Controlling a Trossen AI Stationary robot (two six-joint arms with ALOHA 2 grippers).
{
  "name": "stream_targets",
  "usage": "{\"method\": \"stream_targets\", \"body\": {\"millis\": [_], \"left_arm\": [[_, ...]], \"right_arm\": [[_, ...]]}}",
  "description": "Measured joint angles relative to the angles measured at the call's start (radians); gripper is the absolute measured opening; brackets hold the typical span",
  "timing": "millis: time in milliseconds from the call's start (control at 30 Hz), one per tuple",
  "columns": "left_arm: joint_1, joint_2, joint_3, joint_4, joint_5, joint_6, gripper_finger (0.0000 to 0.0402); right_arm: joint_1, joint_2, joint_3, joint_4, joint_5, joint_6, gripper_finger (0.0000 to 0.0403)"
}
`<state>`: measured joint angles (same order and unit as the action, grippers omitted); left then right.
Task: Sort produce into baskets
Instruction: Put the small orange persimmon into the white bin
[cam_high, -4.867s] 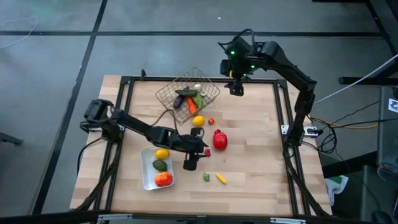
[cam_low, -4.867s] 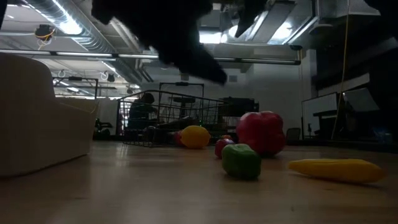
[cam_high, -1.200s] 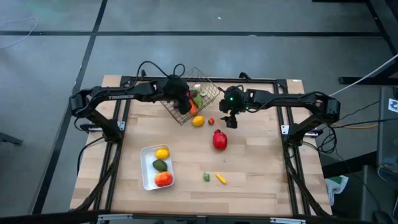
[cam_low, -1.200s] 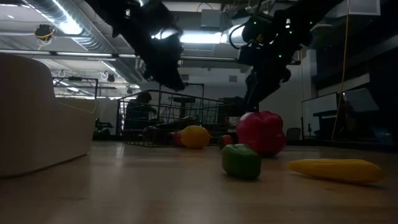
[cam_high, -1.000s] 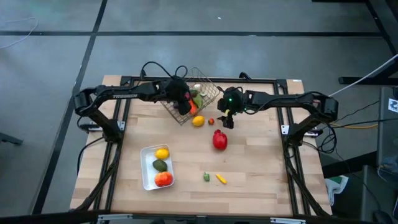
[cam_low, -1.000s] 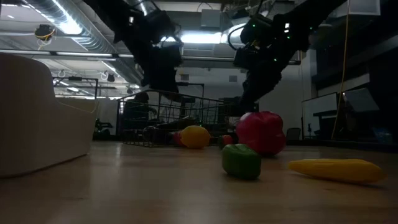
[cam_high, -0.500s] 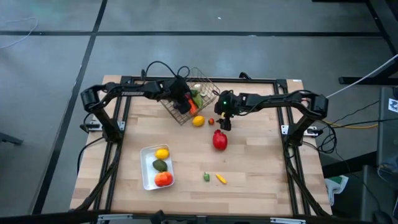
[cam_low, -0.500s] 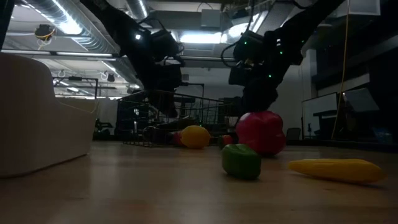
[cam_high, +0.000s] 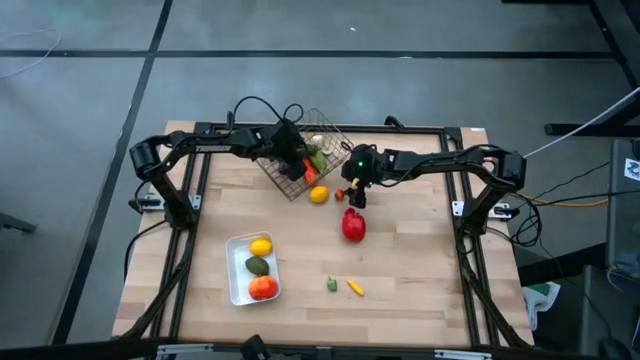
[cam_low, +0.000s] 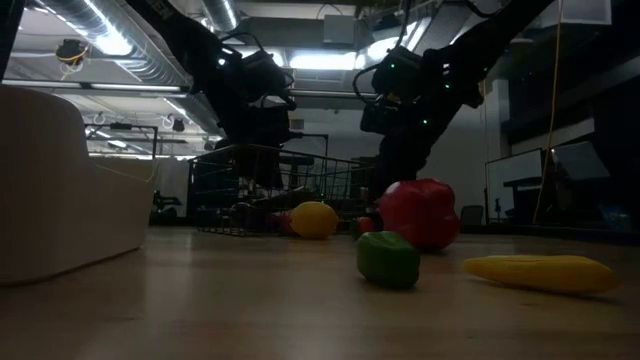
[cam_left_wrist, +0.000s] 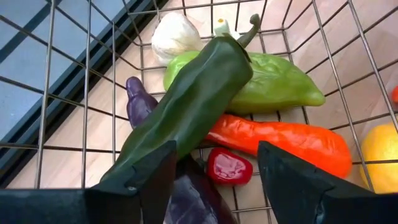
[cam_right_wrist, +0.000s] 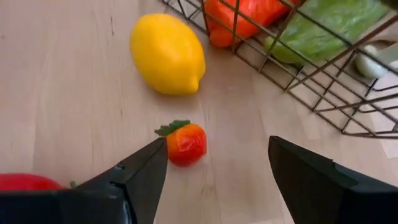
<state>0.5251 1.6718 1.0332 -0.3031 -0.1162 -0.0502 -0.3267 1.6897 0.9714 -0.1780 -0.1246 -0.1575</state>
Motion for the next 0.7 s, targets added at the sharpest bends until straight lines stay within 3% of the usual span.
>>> {"method": "stream_targets", "body": {"millis": [167, 700], "left_arm": [[0.000, 0.000, 0.000, 0.000, 0.000, 0.004, 0.0221], [-0.001, 0.000, 0.000, 0.000, 0.001, 0.000, 0.0221]], "right_arm": [[0.019, 0.000, 0.000, 0.005, 0.002, 0.003, 0.0276], [0.104, 0.128, 0.001, 0.077, 0.160, 0.021, 0.0276]]}}
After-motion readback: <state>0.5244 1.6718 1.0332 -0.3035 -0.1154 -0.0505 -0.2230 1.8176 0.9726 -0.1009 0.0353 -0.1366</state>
